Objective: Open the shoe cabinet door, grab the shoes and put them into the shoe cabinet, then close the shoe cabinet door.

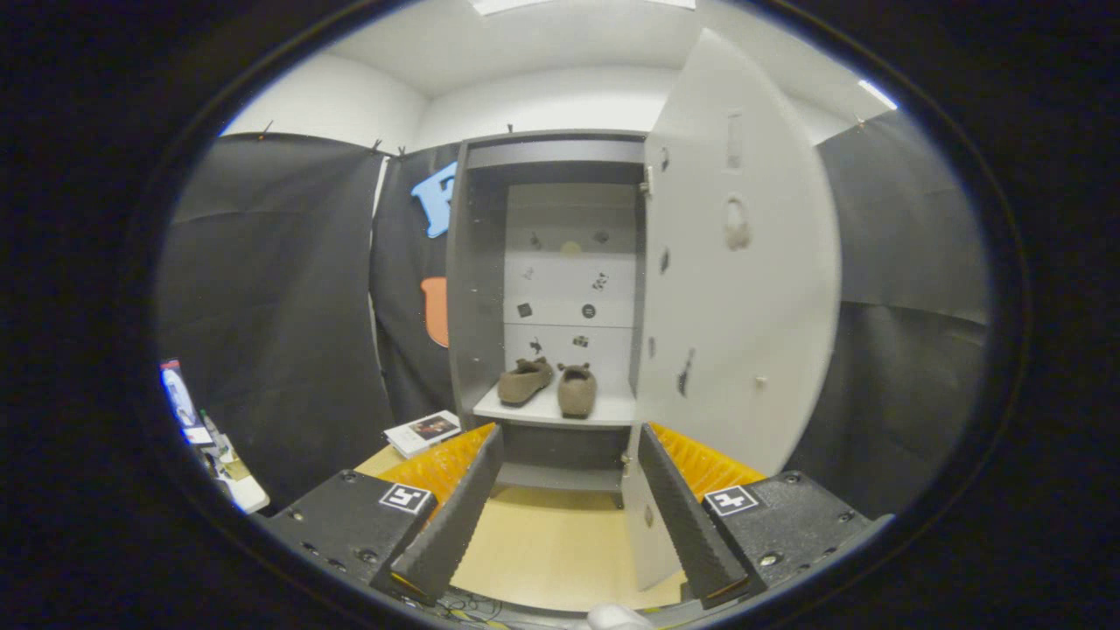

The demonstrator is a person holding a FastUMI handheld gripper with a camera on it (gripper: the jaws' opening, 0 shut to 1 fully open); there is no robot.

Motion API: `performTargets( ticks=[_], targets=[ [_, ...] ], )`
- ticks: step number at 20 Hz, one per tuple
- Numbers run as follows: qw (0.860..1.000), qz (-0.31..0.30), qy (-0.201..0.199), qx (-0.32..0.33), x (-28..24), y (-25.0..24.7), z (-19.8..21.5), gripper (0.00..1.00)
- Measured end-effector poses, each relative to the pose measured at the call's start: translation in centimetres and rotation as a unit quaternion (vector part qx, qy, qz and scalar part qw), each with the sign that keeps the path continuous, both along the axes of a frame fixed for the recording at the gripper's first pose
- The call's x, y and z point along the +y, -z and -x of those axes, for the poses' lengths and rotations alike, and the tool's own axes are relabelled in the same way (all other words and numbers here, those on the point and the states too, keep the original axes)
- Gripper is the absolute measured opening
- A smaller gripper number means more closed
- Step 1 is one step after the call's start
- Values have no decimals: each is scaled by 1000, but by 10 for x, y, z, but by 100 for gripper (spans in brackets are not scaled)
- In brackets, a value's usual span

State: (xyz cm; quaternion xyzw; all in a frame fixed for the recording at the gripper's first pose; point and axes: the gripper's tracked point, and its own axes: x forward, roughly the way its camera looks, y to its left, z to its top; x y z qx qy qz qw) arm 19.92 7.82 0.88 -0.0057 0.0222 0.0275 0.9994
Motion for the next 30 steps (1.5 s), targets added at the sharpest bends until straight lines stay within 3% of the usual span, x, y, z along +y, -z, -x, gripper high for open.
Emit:
performTargets(
  ticks=[7, 10, 14, 20, 27, 30],
  targets=[
    [995, -10, 92, -27, -142, -8, 45, 99],
    [996, -21, 91, -15, -184, -3, 37, 99],
    [998, -33, 54, 4, -219, 5, -3, 98],
    [997, -38, -60, 19, -199, 11, -55, 98],
    [990, -22, -140, 10, -170, 3, -65, 97],
    [987, -35, -153, 23, -160, 5, -64, 92]
  ],
)
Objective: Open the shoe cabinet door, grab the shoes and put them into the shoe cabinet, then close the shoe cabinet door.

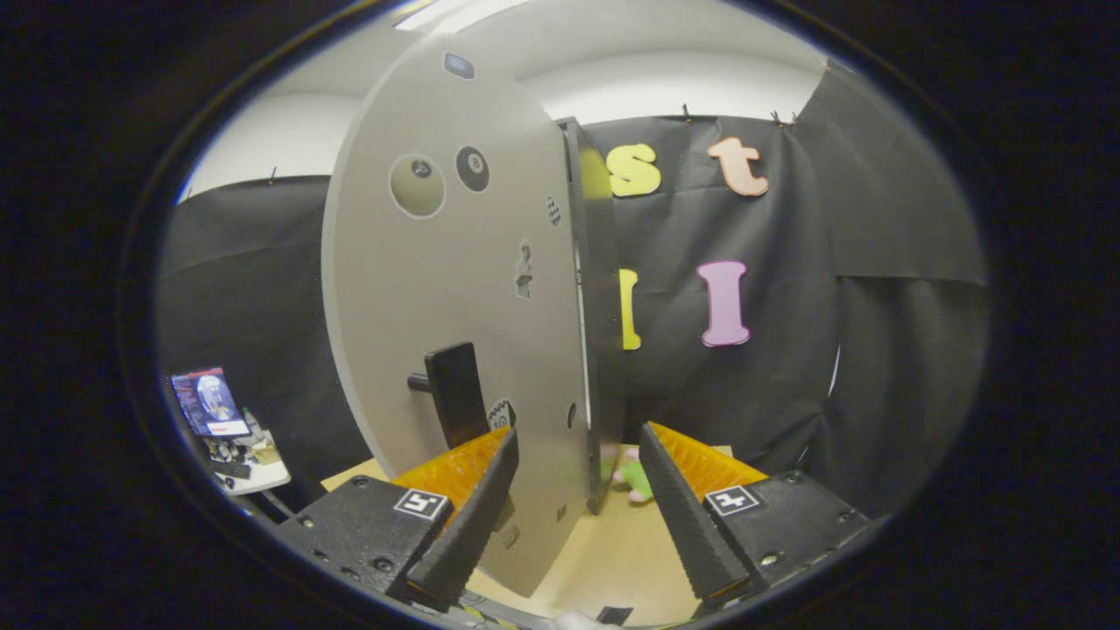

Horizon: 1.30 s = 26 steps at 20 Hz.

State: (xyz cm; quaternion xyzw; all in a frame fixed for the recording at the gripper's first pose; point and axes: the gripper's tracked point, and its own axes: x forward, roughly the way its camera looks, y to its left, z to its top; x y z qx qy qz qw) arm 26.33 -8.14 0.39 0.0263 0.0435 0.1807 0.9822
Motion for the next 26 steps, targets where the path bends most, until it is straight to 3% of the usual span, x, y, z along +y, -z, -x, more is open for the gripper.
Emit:
performTargets(
  ticks=[11, 21, 26],
  targets=[
    [999, 16, 44, 4, 110, 4, -2, 92],
    [999, 41, 17, 19, 237, 18, -49, 96],
    [998, 38, 36, 27, 254, 19, -51, 97]
  ],
)
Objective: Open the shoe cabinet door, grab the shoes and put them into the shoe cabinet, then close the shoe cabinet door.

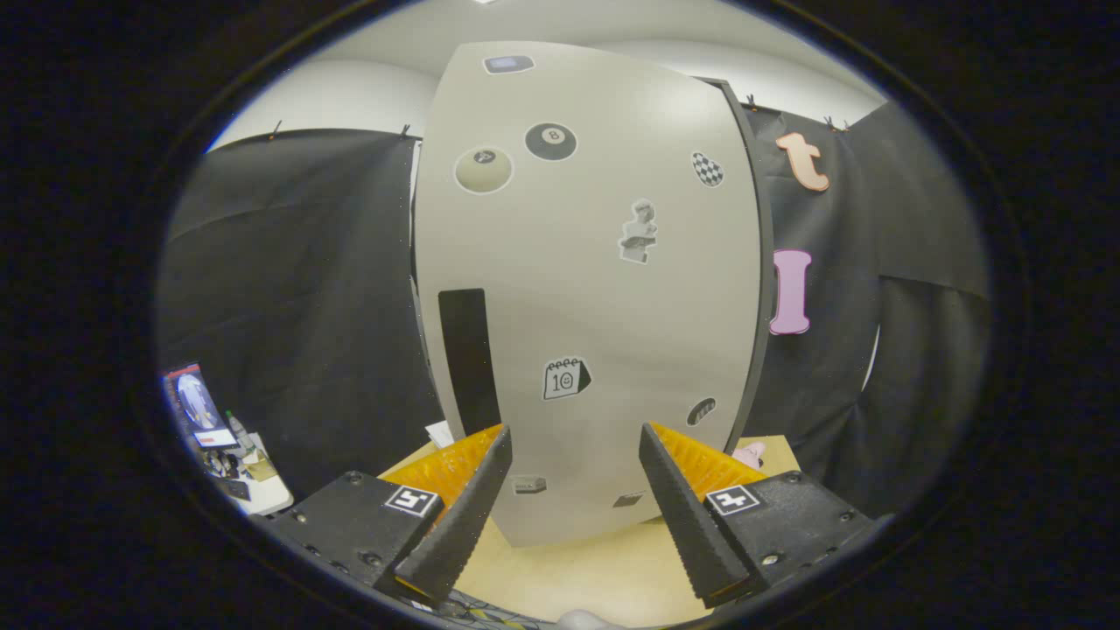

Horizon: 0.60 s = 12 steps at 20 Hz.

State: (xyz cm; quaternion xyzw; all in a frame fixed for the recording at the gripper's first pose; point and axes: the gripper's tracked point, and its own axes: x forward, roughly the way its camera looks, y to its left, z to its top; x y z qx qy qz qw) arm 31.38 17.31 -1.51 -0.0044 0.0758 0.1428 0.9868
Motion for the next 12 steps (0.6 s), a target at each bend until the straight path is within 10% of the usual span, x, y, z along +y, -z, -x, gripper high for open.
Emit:
performTargets(
  ticks=[12],
  targets=[
    [997, -5, 71, -30, -17, -29, 37, 97]
  ],
)
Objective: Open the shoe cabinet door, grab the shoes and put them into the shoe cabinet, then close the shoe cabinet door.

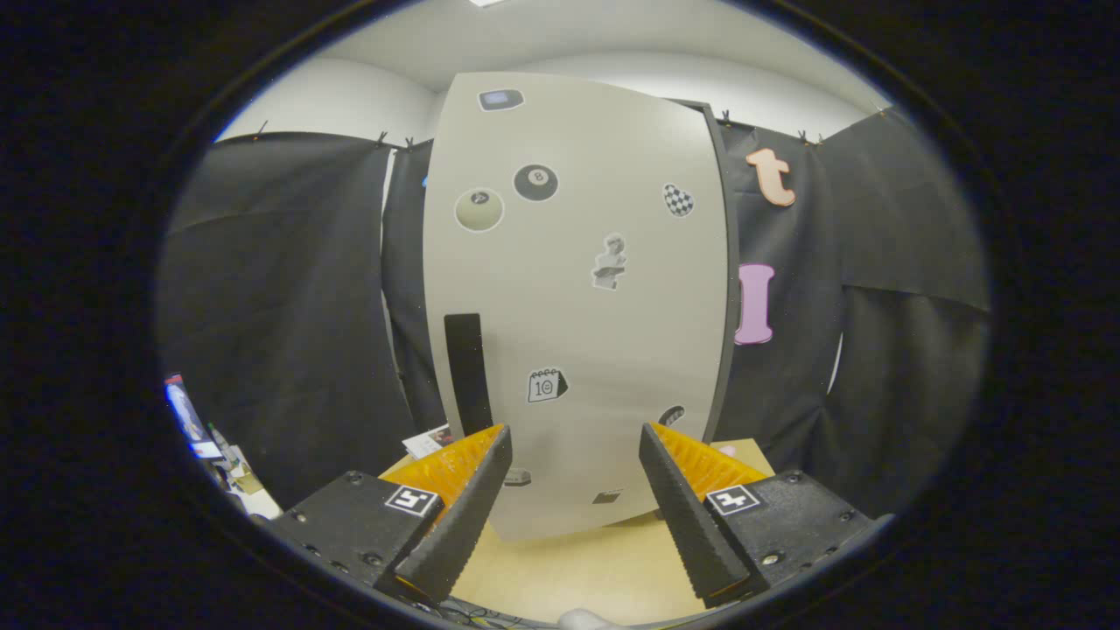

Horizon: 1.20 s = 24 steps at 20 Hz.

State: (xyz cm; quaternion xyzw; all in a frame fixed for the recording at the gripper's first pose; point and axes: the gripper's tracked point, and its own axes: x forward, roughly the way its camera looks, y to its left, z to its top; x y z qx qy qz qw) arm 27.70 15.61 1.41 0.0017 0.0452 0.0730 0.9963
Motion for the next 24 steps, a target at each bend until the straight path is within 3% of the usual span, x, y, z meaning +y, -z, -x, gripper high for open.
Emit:
performTargets(
  ticks=[14, 24],
  targets=[
    [995, -5, 90, -45, -62, -29, 92, 97],
    [994, -11, 101, -47, -80, -16, 113, 97]
  ],
)
